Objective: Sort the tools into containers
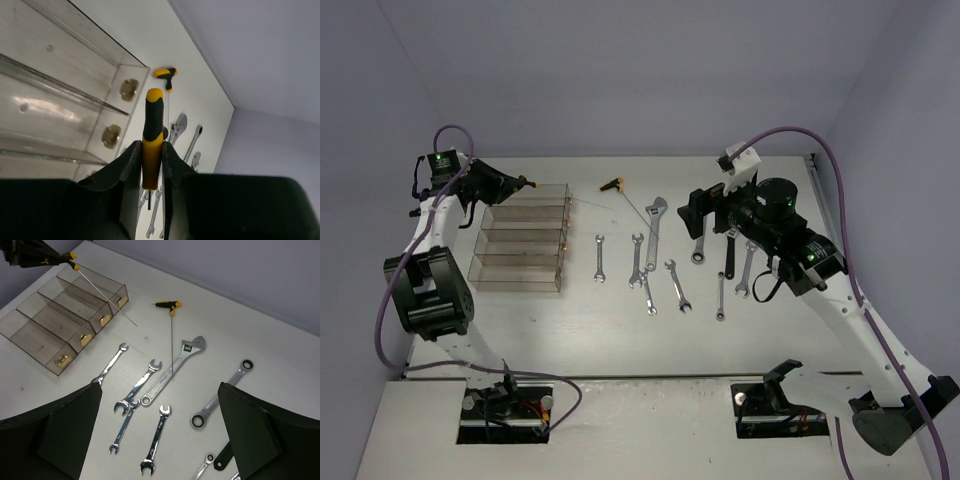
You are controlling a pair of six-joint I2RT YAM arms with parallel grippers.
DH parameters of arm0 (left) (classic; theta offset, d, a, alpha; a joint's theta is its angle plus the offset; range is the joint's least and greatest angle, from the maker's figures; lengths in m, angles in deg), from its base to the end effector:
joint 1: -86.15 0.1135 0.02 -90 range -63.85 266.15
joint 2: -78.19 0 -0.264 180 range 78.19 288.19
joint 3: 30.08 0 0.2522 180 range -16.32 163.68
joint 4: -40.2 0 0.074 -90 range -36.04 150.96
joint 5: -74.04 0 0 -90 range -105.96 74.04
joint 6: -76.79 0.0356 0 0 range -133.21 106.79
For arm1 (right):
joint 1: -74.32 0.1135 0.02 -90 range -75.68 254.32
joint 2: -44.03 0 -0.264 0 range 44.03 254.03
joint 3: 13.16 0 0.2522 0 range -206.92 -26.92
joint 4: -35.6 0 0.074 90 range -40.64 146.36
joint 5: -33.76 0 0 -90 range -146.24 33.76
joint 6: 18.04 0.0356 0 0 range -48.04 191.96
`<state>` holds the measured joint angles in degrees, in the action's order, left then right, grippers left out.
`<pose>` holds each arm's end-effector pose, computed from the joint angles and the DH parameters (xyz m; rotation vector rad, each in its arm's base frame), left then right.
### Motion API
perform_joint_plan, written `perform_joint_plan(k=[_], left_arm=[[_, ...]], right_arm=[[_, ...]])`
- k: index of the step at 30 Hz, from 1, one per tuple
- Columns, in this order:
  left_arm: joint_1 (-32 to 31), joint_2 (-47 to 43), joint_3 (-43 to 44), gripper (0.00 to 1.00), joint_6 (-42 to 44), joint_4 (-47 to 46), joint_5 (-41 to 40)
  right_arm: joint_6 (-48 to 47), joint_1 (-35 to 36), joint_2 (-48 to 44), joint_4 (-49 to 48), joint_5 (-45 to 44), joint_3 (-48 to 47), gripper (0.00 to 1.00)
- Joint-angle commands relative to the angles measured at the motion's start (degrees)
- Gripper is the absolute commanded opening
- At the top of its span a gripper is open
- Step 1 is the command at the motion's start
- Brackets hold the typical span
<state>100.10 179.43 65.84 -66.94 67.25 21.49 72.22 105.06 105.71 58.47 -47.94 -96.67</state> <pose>0.4021 0.0776 0.2943 -0.8710 2.0246 -1.0961 0.2020 0.1261 0.4377 -0.5341 1.5237 0.5353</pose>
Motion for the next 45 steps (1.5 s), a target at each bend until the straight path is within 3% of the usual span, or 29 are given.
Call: perform_joint_plan(k=[1, 17, 24, 36, 45], left_arm=[[2.39, 5.88, 6.47, 0.00, -2.03, -2.61, 3.15], [8.38, 19.47, 14.79, 0.00, -4.17, -4.86, 4.28], [9.22, 21.30, 14.94, 0.36, -5.78, -7.10, 5.80], [9.79, 12.57, 17.00, 0.75, -1.86, -0.78, 5.78], [8.18, -6.05, 13.14, 0.81, 10.21, 16.14, -3.28]], right_arm=[[0.24, -0.25, 1.00, -1.71, -2.72, 2.08, 1.00], [3.23, -0.25, 5.39, -1.47, -2.68, 2.95, 1.00], [4.13, -0.16, 7.68, -1.47, -1.45, 2.87, 1.00], [0.45, -0.16, 17.71, -1.64, -1.80, -4.26, 0.99], [-4.61, -0.77, 38.40, -1.65, 1.28, -20.76, 0.84]])
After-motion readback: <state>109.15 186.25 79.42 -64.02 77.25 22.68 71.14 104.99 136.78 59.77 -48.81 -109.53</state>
